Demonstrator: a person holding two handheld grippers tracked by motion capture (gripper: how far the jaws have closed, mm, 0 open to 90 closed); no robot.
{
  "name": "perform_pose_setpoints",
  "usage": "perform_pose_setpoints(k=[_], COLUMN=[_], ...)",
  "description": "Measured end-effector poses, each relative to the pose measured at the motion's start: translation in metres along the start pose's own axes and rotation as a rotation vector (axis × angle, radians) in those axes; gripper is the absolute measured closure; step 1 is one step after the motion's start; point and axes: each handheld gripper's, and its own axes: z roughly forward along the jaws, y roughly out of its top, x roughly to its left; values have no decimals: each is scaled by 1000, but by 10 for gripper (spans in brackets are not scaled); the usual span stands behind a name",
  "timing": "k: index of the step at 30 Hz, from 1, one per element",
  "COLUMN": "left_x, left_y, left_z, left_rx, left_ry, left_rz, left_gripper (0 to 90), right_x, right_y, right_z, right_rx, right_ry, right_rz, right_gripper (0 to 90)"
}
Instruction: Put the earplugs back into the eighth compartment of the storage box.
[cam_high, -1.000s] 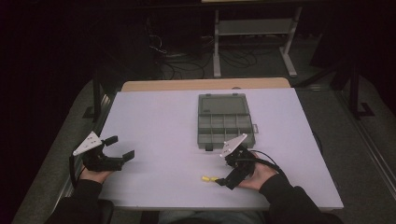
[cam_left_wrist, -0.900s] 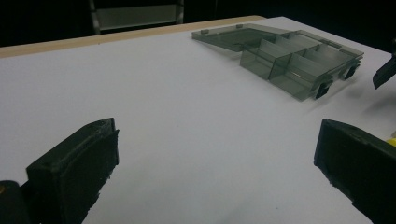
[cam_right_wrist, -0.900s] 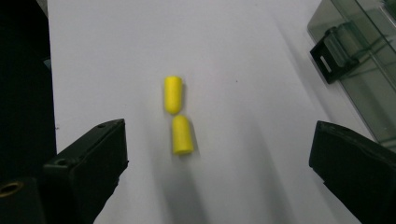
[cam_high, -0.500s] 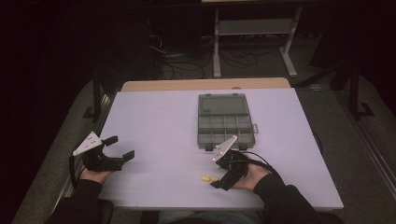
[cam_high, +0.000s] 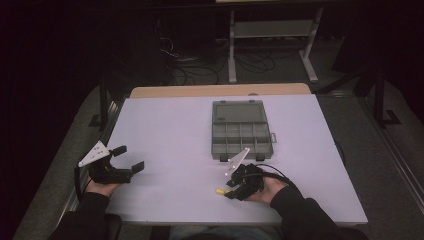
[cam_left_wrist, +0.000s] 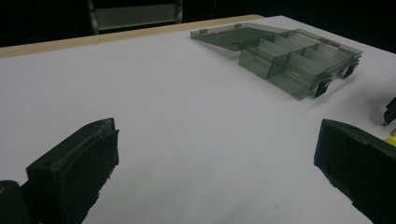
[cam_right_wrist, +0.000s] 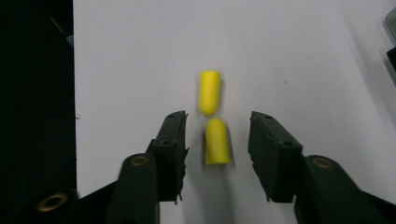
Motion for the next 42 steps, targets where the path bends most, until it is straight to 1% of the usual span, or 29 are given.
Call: perform_pose_setpoints(k=[2, 7, 10, 16, 17, 18, 21, 27, 31, 38, 42], left_x=[0, 0, 0, 0, 0, 0, 0, 0, 0, 0, 0], left_y=[0, 0, 0, 0, 0, 0, 0, 0, 0, 0, 0], left_z=[0, 0, 0, 0, 0, 0, 0, 0, 0, 0, 0], left_rx=[-1, 0, 0, 0, 0, 0, 2, 3, 2, 2, 3], left_ry=[-1, -2, -3, -3, -3, -3, -3, -2, 0, 0, -1], left_rz=[1, 1, 2, 3, 4, 4, 6, 6, 5, 5, 6], left_gripper=[0, 0, 0, 0, 0, 0, 0, 0, 0, 0, 0], right_x=[0, 0, -1, -1, -2, -2, -3, -5, -8, -13, -15], right_y=[0, 0, 0, 0, 1, 2, 3, 5, 5, 7, 8], right_z=[0, 1, 0, -3, -5, -9, -12, -25, -29, -42, -46], right_rx=[3, 15, 21, 15, 11, -7, -15, -35, -39, -54, -54], right_ry=[-3, -2, 6, 8, 10, 16, 17, 4, -1, -18, -27], right_rz=[-5, -20, -13, -17, -17, -16, -17, -7, -8, 10, 10], right_gripper=[634, 721, 772, 785, 785, 786, 787, 788, 788, 790, 790])
